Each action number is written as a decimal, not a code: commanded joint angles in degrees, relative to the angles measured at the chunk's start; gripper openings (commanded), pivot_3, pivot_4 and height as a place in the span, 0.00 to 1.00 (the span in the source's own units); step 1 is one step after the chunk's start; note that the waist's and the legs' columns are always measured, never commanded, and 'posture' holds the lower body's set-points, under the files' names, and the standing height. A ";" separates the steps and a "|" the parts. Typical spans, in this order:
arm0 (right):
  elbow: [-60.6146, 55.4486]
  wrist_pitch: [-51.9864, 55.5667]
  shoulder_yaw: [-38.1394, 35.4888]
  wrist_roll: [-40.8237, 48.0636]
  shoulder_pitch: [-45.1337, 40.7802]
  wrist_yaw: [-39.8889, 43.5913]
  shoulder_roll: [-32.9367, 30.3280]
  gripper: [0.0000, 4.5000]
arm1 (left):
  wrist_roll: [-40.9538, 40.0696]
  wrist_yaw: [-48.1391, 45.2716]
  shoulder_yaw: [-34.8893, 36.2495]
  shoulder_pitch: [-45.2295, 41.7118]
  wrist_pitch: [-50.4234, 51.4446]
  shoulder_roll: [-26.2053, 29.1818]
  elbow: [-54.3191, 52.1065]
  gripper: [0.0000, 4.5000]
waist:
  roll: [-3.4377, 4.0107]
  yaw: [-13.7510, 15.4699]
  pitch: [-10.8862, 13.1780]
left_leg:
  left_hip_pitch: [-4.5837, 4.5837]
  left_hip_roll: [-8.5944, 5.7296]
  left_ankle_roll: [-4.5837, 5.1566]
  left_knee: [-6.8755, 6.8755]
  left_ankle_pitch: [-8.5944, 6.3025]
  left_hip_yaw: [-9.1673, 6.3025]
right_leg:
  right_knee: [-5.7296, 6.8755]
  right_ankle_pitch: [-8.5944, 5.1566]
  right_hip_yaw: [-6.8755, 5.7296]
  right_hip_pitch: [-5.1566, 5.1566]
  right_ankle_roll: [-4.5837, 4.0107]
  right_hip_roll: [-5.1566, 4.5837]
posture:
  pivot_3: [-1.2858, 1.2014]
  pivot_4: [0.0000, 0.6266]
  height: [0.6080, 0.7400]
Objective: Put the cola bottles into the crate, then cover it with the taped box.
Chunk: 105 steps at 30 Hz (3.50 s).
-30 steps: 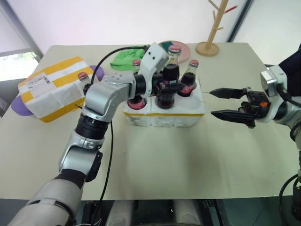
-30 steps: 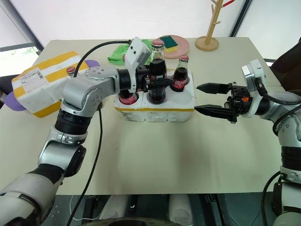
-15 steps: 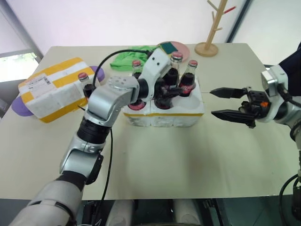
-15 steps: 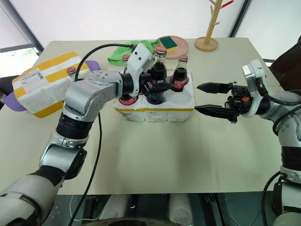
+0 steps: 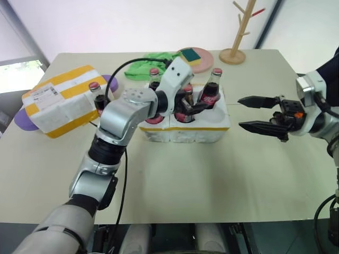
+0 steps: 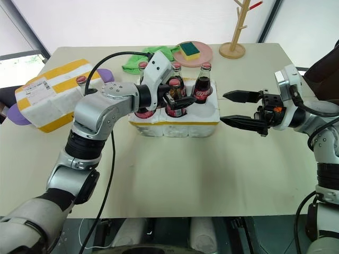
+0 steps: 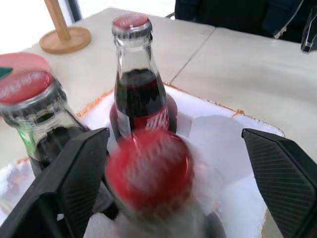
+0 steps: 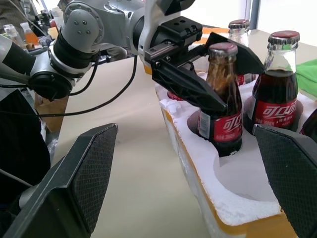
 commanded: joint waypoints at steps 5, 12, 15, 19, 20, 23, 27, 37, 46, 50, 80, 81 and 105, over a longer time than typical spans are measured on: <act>0.20 -1.17 -1.38 0.01 -1.76 0.30 -0.03 1.00 | -2.19 1.47 5.16 -4.23 4.83 0.66 -0.64 0.99 | -0.03 -0.09 0.02 | -0.02 0.00 0.00 0.00 0.00 0.00 | 0.00 0.00 0.00 -0.02 0.00 0.00 | 0.52 0.24 1.00; 1.90 -1.68 -0.41 -0.69 -3.06 0.91 0.32 1.00 | -6.89 1.83 12.43 -13.88 10.78 3.72 -0.13 0.99 | -0.05 0.02 0.03 | -0.22 0.00 0.00 -0.01 0.00 0.00 | -0.04 -0.01 0.00 -0.20 0.03 0.00 | 0.52 0.24 1.00; 2.56 -1.68 -0.04 -0.94 -3.68 1.38 0.52 1.00 | -8.38 3.37 15.83 -17.29 13.38 4.57 0.07 0.99 | -0.06 0.02 0.04 | -0.23 -0.01 0.00 -0.02 0.00 -0.01 | -0.05 -0.03 -0.01 -0.20 0.05 0.00 | 0.52 0.24 1.00; 3.27 -1.67 0.43 -1.49 -4.42 1.88 1.01 1.00 | -9.21 3.84 18.69 -19.44 14.09 9.09 -2.89 0.99 | -0.06 -0.35 0.04 | -0.22 -0.01 -0.01 -0.02 0.00 -0.01 | -0.02 -0.02 0.00 -0.22 0.06 0.00 | 0.52 0.24 1.00; 3.37 -1.66 0.47 -1.59 -4.54 2.02 1.07 1.00 | -9.24 4.30 19.29 -19.64 13.93 10.16 -3.58 0.99 | -0.05 -0.35 0.04 | -0.22 -0.01 -0.01 -0.03 0.00 -0.01 | -0.01 -0.02 0.00 -0.23 0.06 0.01 | 0.52 0.24 1.00; 3.81 -1.64 0.57 -1.90 -5.13 2.23 1.20 1.00 | -8.81 6.00 21.22 -19.45 14.70 13.99 -5.48 0.99 | -0.05 -0.26 0.04 | -0.21 0.00 -0.01 -0.05 0.01 -0.02 | 0.00 -0.02 0.00 -0.23 0.06 0.00 | 0.52 0.24 1.00; 4.85 -2.65 0.69 -3.15 -6.24 2.29 1.09 1.00 | -9.16 4.78 24.59 -15.54 13.84 22.24 -10.12 0.99 | -0.05 -0.40 0.04 | -0.22 -0.01 -0.03 -0.03 0.01 0.00 | -0.01 -0.02 0.01 -0.23 0.06 0.01 | 0.52 0.24 1.00; 9.12 -3.59 1.46 -5.54 -9.34 3.01 0.48 1.00 | -16.34 -6.71 47.73 15.67 4.40 36.35 -23.41 0.99 | -0.15 -1.22 0.09 | -0.20 0.03 -0.03 -0.08 0.01 0.14 | 0.01 0.00 0.18 -0.31 0.02 0.03 | 0.52 0.24 1.00; 11.57 -4.00 2.14 -6.76 -11.16 4.94 0.50 1.00 | -15.24 -2.53 54.61 37.21 -4.80 29.18 -29.55 0.99 | -0.17 -0.91 0.09 | -0.05 0.04 -0.07 -0.03 0.03 0.21 | -0.04 0.05 0.22 -0.14 -0.07 0.00 | 0.52 0.24 1.00; 11.23 -3.43 1.76 -6.68 -10.99 5.32 0.05 1.00 | -14.62 0.22 54.18 42.10 -9.44 25.17 -28.01 0.99 | -0.17 -0.87 0.09 | -0.06 0.06 -0.07 -0.03 0.03 0.22 | -0.04 0.05 0.24 -0.15 -0.08 0.01 | 0.52 0.24 1.00; 8.30 -1.05 0.25 -4.98 -9.80 3.51 -0.16 1.00 | -5.20 5.49 33.37 42.27 -29.47 15.89 -5.87 0.99 | -0.16 0.15 0.08 | 0.03 0.10 -0.05 -0.03 0.02 0.66 | -0.07 0.11 0.52 -0.21 -0.13 -0.01 | 0.52 0.24 1.00; 8.06 -0.95 0.23 -4.82 -9.73 3.33 -0.05 1.00 | -4.88 5.45 32.93 41.64 -30.01 15.67 -4.80 0.99 | -0.16 0.14 0.08 | 0.03 0.10 -0.05 -0.02 0.02 0.66 | -0.07 0.12 0.51 -0.21 -0.13 -0.01 | 0.52 0.24 1.00; 5.20 1.23 0.69 -3.21 -9.95 1.20 0.88 1.00 | -1.68 2.36 26.08 30.81 -35.80 14.88 10.80 0.99 | -0.16 0.14 0.08 | 0.02 0.10 -0.04 -0.04 0.01 0.69 | -0.08 0.19 0.53 -0.25 0.00 -0.01 | 0.52 0.24 1.00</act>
